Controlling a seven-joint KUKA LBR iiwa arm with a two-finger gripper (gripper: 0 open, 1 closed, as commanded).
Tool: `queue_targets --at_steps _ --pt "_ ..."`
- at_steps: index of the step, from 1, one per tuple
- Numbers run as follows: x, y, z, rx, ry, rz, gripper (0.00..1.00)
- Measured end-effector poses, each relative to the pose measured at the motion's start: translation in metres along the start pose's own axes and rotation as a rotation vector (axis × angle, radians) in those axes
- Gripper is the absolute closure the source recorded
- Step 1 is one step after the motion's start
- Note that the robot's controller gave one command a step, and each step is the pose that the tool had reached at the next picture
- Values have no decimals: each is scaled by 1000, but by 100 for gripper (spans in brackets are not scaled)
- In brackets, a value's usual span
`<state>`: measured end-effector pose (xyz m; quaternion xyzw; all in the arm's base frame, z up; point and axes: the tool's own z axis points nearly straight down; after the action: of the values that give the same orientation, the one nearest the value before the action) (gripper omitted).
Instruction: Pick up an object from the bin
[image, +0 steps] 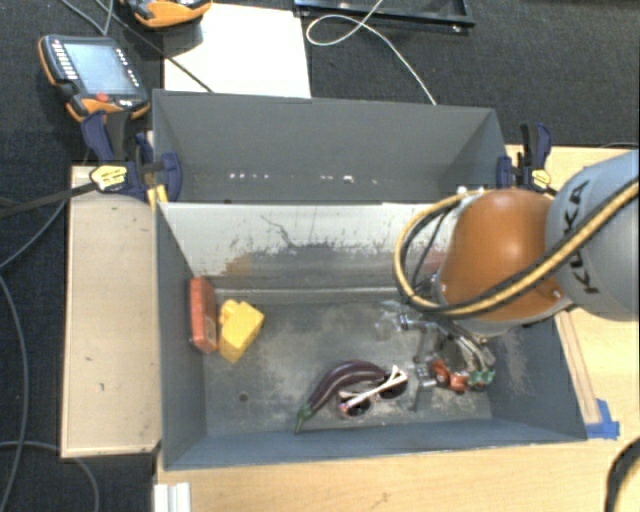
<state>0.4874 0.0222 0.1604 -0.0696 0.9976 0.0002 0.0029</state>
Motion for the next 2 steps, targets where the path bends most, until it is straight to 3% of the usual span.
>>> queue_targets --at_steps 1,2 --pt "-14 48 60 -2 4 -117 0" --pt "8 1 88 1 -14 -195 0"
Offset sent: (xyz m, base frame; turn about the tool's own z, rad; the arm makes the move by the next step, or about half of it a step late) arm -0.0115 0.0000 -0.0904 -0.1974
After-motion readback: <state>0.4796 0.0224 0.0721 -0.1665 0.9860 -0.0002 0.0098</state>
